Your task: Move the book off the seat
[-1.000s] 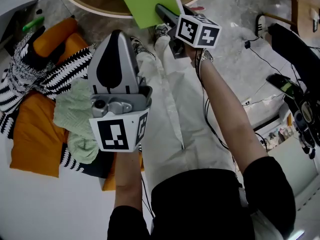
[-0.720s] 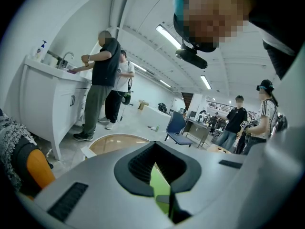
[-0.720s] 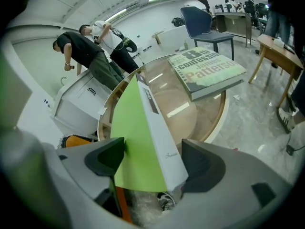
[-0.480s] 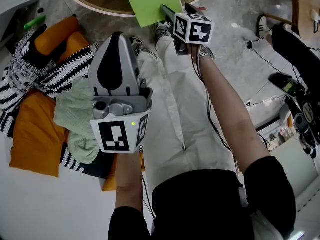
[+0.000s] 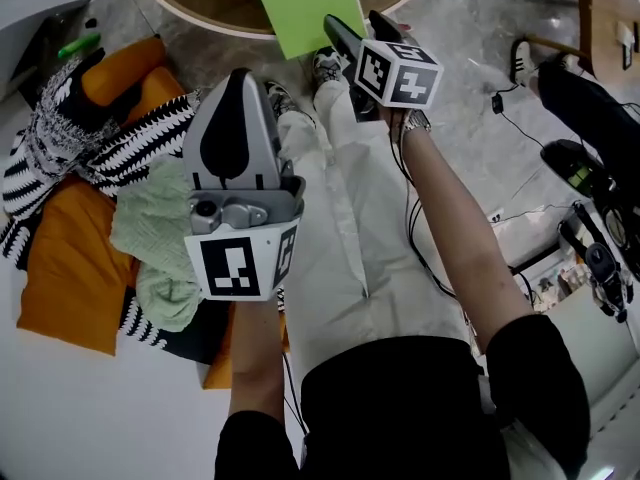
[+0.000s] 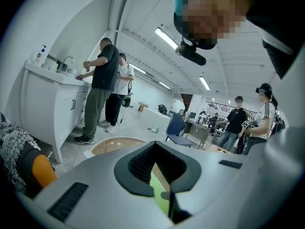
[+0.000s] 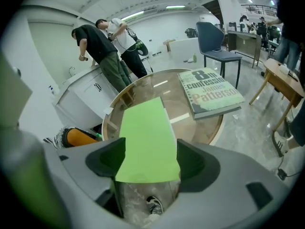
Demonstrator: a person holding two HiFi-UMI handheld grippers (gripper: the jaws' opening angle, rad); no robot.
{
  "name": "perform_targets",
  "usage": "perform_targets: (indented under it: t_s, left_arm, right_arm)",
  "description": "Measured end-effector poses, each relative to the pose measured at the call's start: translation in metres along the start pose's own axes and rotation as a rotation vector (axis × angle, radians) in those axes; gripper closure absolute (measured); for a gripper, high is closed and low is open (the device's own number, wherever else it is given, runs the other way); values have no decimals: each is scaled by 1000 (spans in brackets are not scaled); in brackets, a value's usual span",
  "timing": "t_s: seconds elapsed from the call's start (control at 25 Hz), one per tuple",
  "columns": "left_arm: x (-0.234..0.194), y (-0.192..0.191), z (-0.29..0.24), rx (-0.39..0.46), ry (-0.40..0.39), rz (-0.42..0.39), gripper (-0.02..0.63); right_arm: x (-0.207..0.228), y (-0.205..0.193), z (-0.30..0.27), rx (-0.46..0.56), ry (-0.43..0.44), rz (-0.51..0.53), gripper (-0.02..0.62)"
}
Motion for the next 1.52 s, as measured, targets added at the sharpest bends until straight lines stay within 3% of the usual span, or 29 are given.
perform_targets:
  t_s: [0.08,0.32,0.4,0.84,1.16,1.52]
  left_arm:
    - [3,8,-1,12,-5,-3,597]
    - [11,36,0,60,-35,-10,597]
    - [13,44,1,77,-46,-16,597]
    - [31,100,12,163,-82,-39,597]
    - [60,176,28,235,-107,-52,597]
    - [96,250,47,289,-137,-103,597]
  right_arm:
    - [-9,13,10,29,22,-13,277]
    - [-41,53,47,138,67,-11,547]
    - [-56,67,61,183,101,-2,577]
    - [-121,154,153,434,253,13,580]
    - [-180,225,248,625,327,124,580]
    - [-230,281,325,732,400,183,580]
Point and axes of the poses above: the fingertips, and each gripper's own axes: z backward along the fingers, x to its right, y out of its top, the point moved 4 cm from there along z, backward along the fingers, and after that the axes turned 14 degrees about x, right-handed, at the moved point
